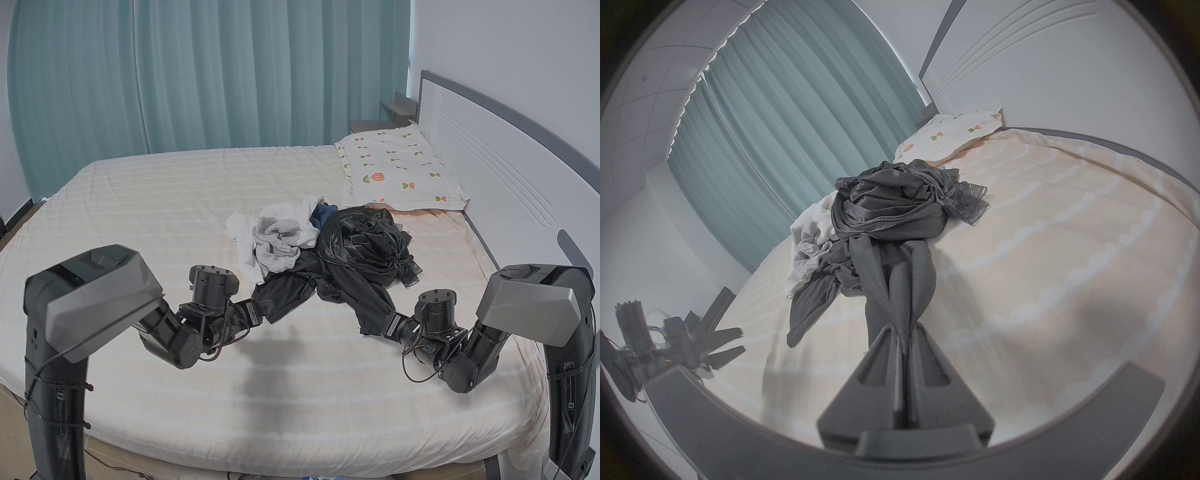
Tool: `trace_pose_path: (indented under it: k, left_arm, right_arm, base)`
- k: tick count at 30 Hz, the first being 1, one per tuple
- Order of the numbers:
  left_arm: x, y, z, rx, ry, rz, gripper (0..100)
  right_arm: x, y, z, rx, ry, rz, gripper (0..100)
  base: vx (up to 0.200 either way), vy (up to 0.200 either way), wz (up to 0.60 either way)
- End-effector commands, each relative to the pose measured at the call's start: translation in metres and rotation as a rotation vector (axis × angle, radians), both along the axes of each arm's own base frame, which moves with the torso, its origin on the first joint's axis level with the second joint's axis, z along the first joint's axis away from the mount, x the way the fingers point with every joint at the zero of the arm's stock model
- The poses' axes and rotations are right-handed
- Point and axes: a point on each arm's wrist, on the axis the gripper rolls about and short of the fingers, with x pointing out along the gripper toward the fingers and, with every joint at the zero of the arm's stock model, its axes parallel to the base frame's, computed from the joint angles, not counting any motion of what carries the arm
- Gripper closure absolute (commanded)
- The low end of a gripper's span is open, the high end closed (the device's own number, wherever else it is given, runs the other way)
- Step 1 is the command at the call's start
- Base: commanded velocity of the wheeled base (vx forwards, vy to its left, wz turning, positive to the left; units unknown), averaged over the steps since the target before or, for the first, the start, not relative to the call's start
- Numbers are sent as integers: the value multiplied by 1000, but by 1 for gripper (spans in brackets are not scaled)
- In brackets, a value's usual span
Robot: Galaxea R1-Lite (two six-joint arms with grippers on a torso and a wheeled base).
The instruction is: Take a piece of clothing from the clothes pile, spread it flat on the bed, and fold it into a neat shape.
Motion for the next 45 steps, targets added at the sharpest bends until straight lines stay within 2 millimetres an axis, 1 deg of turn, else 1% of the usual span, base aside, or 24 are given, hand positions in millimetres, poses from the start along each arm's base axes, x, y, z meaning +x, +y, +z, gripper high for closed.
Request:
trace_pose_path:
  k: [1,5,7,8,10,12,14,15,17,20,22,23,26,34,38,41,42,45]
  left_arm:
    - [16,-21,-45,10,34,-4,0]
    - [29,-27,-46,-36,13,30,0]
    - [29,-27,-46,-36,13,30,0]
    - [38,-30,-43,-49,-16,44,0]
    - [40,-31,-42,-59,-19,41,0]
    - [46,-35,-44,-62,-19,37,0]
    - [50,-40,-43,-63,-18,32,0]
    - [54,-44,-39,-69,-25,30,0]
    - [58,-46,-40,-72,-13,33,0]
    - [60,-54,-46,-81,4,32,0]
    - [61,-55,-47,-83,4,33,0]
    - [65,-58,-53,-84,2,39,0]
    - [63,-59,-58,-69,28,36,0]
    - [66,-60,-57,-69,29,38,0]
    - [78,-65,-60,-79,-19,82,0]
    - [78,-70,-62,-74,-26,90,0]
    - [78,-70,-62,-74,-26,90,100]
    - [73,-73,-64,-65,-11,82,100]
  right_arm:
    - [-2,-2,-2,-2,10,-5,100]
    - [-5,-3,-3,-3,2,-3,100]
    - [-5,-3,-3,-3,2,-3,100]
    - [-7,-3,-4,-3,-1,-3,100]
    - [-7,-3,-4,-3,-1,-1,100]
    - [-6,-2,-4,-2,-6,-1,100]
    - [-6,-2,-5,-2,-6,-1,100]
    - [-6,-2,-5,-1,-2,0,100]
    - [-7,-2,-6,-1,-1,1,100]
    - [-7,-2,-6,-1,1,1,100]
    - [-7,-2,-6,0,1,0,100]
    - [-7,-2,-6,-2,0,-1,100]
    - [-7,-2,-6,-3,-1,0,100]
    - [-7,-2,-6,-4,-2,0,100]
    - [-7,-2,-6,-1,-1,1,100]
    - [-7,-2,-6,2,0,-1,100]
    - [-7,-2,-6,2,0,-1,100]
    - [-7,-1,-6,8,1,0,100]
  base:
    - [0,0,0]
    - [0,0,0]
    - [0,0,0]
    - [0,0,0]
    - [0,0,0]
    - [0,0,0]
    - [0,0,0]
    - [0,0,0]
    - [0,0,0]
    - [0,0,0]
    - [0,0,0]
    - [0,0,0]
    - [0,0,0]
    - [0,0,0]
    - [0,0,0]
    - [0,0,0]
    - [0,0,0]
    - [0,0,0]
